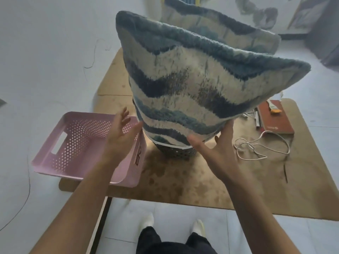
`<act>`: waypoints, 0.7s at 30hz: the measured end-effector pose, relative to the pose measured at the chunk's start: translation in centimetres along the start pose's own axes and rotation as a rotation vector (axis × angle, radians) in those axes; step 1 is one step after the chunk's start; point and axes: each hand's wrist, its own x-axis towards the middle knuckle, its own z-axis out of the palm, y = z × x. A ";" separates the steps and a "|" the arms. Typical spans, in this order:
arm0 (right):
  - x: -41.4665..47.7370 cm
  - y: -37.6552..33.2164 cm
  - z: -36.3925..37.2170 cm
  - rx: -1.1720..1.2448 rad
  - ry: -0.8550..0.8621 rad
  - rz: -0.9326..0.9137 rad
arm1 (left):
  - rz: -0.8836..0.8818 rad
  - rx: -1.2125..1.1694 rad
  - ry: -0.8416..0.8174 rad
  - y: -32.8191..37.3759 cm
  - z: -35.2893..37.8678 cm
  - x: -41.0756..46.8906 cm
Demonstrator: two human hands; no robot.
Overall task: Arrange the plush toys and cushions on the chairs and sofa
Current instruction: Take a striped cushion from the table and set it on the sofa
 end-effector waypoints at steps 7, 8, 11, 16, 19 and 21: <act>1.1 0.7 3.8 0.000 0.206 0.055 | 0.010 -0.260 -0.255 -0.8 1.9 7.3; 1.4 0.6 4.6 0.028 0.244 0.078 | -0.001 -0.288 -0.264 -0.7 2.4 7.3; 2.6 -0.6 6.1 0.151 0.361 0.134 | -0.012 -0.362 -0.415 -0.6 2.8 6.4; 4.5 -1.8 2.9 0.079 0.654 0.143 | 0.007 -0.285 -0.742 -2.3 0.8 5.7; 4.9 -1.8 1.1 0.064 0.628 0.156 | 0.113 -0.117 -0.692 -4.2 0.6 6.2; 4.6 -1.9 0.8 0.075 0.603 0.185 | 0.299 0.167 -0.598 -5.6 1.1 6.8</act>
